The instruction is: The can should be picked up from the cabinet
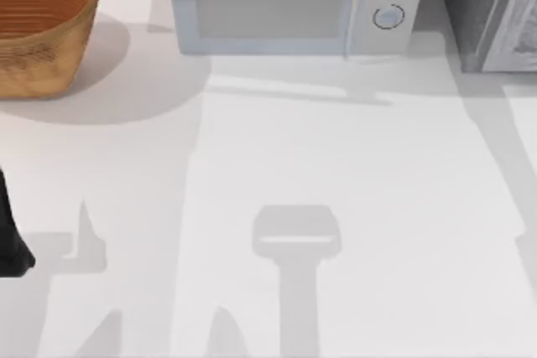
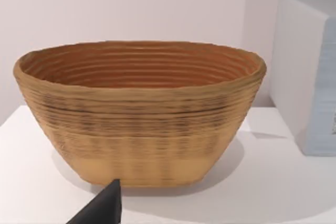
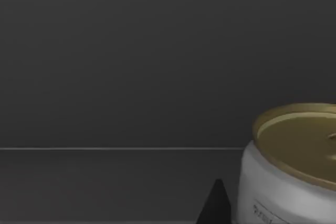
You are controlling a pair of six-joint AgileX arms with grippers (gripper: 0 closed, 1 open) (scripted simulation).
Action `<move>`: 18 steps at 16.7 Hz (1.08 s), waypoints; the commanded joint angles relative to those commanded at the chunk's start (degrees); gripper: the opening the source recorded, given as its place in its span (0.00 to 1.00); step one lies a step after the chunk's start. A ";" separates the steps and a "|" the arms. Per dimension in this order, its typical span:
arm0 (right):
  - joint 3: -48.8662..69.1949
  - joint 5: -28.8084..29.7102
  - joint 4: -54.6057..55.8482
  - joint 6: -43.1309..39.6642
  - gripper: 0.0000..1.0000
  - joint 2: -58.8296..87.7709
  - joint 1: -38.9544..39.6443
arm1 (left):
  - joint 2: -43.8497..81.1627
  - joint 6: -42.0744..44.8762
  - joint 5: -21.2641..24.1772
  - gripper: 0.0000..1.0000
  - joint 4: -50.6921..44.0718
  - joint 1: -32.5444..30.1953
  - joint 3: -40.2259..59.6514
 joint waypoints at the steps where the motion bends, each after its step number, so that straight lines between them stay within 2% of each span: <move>1: 0.00 0.00 0.00 0.00 0.00 0.00 0.00 | 0.00 0.00 0.00 1.00 0.00 0.00 0.00; 9: 0.07 1.10 -2.29 0.10 0.00 -2.35 1.06 | 0.00 0.00 0.00 1.00 0.00 0.00 0.00; 18: 1.19 9.78 -24.22 -0.07 0.00 -22.91 10.23 | 0.00 0.00 0.00 1.00 0.00 0.00 0.00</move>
